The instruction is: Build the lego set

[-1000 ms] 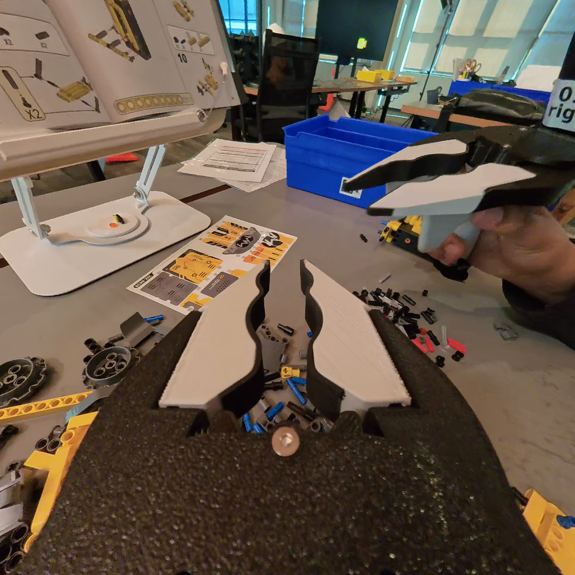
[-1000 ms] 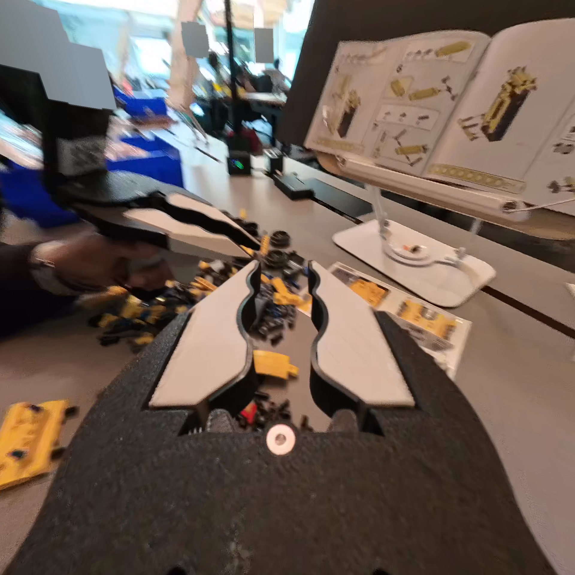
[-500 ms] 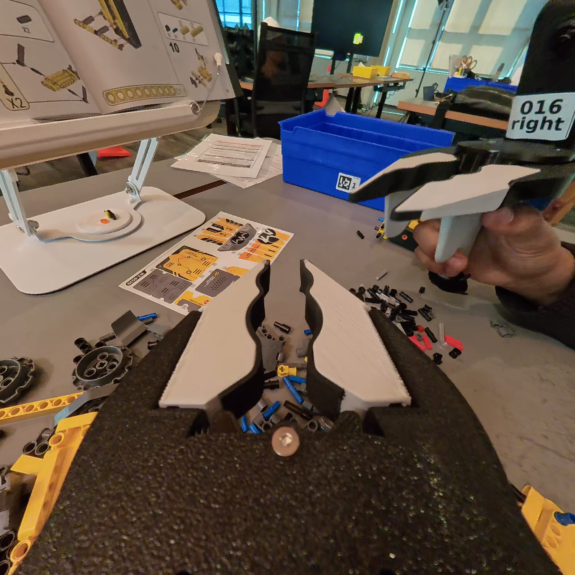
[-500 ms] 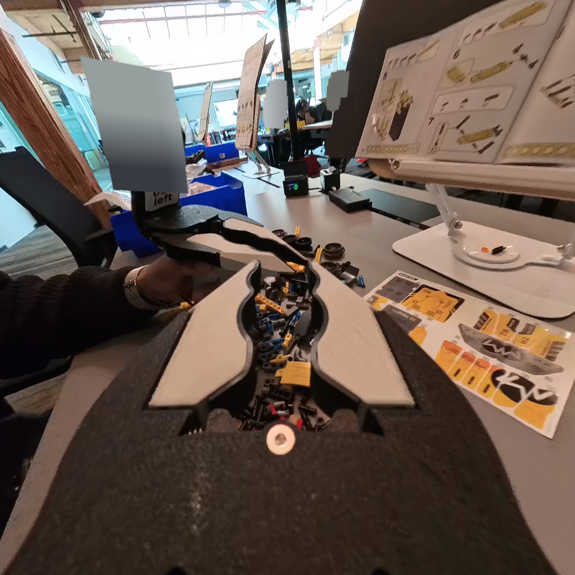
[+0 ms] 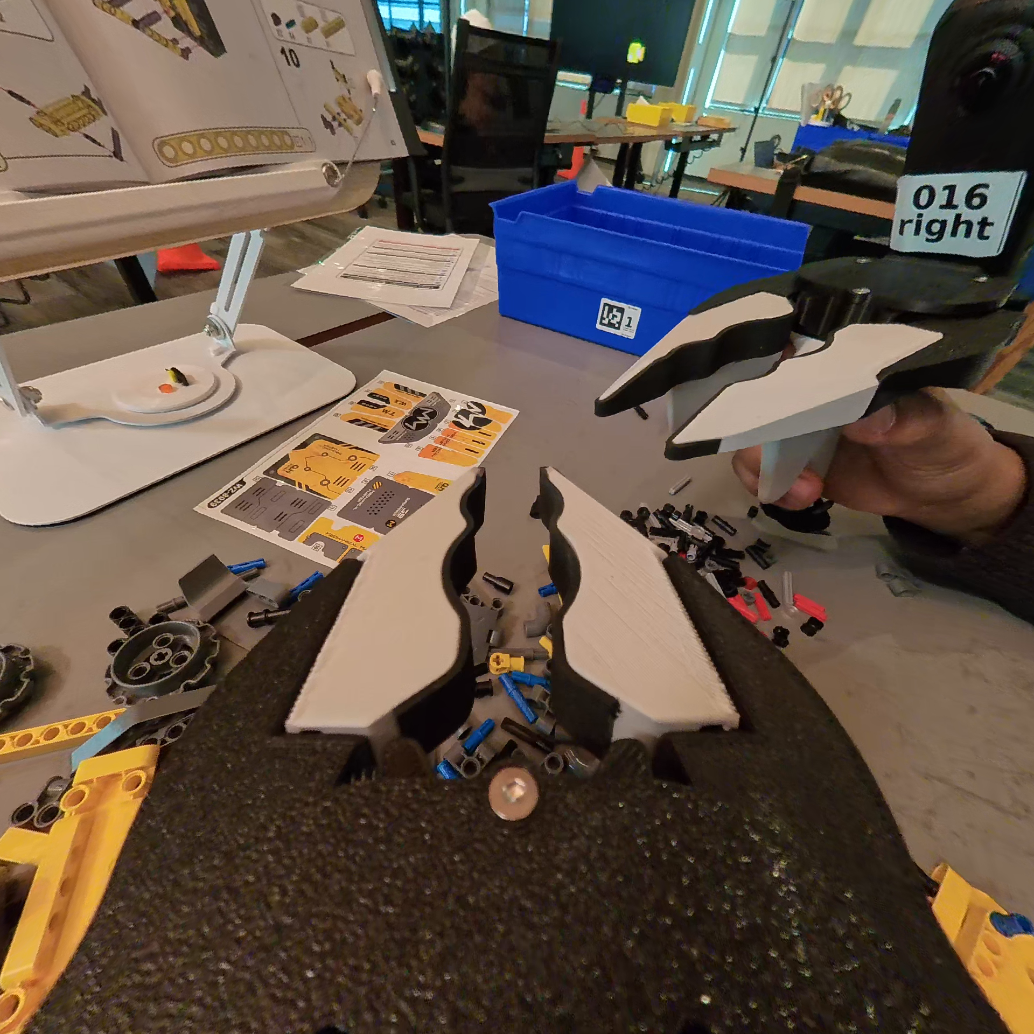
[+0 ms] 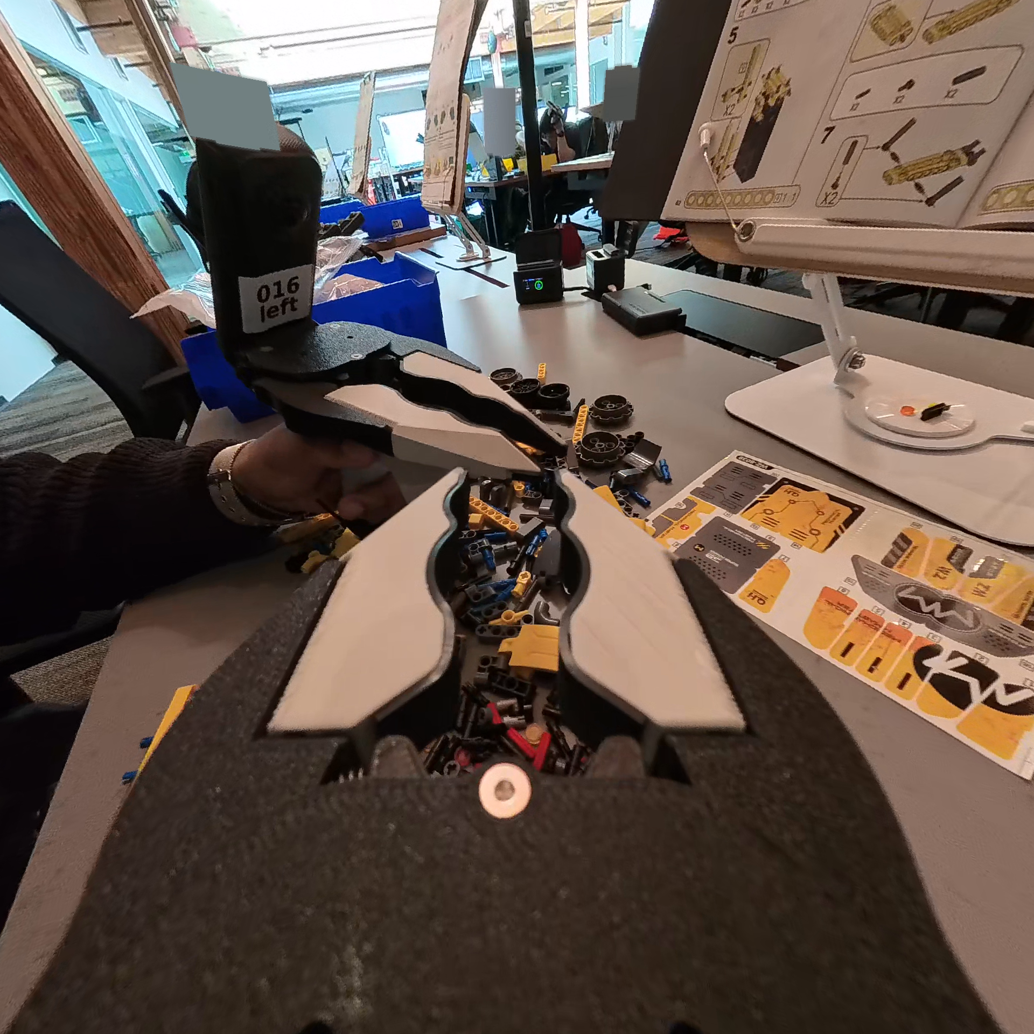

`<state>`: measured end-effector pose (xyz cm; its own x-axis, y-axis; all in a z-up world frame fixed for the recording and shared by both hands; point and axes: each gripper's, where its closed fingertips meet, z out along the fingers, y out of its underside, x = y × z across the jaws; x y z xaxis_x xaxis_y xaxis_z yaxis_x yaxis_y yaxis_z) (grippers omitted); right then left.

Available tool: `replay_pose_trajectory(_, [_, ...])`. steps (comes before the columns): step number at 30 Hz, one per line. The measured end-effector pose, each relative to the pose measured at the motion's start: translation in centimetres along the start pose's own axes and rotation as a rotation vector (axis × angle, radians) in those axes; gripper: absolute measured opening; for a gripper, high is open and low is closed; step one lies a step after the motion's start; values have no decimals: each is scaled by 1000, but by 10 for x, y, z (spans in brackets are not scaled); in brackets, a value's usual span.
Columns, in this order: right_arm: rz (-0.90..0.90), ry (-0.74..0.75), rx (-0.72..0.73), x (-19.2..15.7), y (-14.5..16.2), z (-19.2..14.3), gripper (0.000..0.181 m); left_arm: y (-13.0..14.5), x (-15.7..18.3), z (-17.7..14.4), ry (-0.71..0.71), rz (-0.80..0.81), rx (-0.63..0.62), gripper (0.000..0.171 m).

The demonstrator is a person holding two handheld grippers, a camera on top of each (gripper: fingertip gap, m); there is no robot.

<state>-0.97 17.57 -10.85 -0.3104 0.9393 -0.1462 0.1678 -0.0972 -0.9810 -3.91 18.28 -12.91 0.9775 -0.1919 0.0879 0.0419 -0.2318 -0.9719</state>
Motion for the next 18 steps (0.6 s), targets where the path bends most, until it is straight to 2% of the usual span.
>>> replay_pose_trajectory(18, [-27, 12, -12, 0, 1, 1, 29, 1, 1, 1, 0, 5, -6, 19])
